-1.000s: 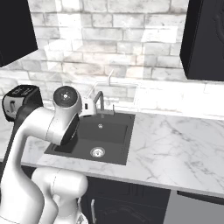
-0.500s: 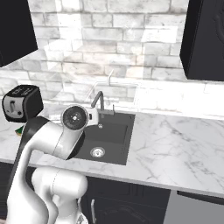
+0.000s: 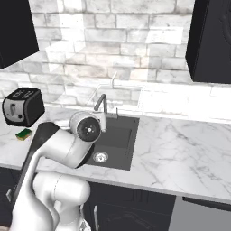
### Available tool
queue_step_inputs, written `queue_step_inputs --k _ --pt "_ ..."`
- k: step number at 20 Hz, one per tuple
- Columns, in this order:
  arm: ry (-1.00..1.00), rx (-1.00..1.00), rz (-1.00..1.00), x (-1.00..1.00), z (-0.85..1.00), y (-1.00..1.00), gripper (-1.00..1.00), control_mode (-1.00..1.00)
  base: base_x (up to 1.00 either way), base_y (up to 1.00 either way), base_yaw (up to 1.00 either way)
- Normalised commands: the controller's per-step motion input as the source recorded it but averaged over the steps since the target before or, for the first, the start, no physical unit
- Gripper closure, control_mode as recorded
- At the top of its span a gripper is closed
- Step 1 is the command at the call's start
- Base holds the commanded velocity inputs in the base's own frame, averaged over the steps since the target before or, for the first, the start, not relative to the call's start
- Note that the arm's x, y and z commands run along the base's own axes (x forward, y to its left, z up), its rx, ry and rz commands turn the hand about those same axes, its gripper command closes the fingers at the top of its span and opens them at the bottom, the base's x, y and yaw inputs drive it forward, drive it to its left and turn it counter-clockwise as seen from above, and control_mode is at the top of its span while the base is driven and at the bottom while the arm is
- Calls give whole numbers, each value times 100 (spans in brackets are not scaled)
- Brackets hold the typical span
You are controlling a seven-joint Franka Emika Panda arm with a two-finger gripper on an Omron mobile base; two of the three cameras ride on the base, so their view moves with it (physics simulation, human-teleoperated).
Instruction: Soak the sponge with water for a few seconds and then drop it inside the sink.
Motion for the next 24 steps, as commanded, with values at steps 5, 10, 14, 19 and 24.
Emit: queue_step_inputs --k 5,10,14,19,24 --pt "-14 4 11 0 -2 -7 -100 -100 0 0 0" --pt "-18 3 10 7 -5 -10 -100 -100 0 0 0" --pt "-14 0 5 8 -1 -21 -100 -100 0 0 0" --pt "-8 0 0 14 -1 -12 -100 -100 0 0 0" --pt "-1 0 0 34 -10 -1 -100 -100 0 0 0"
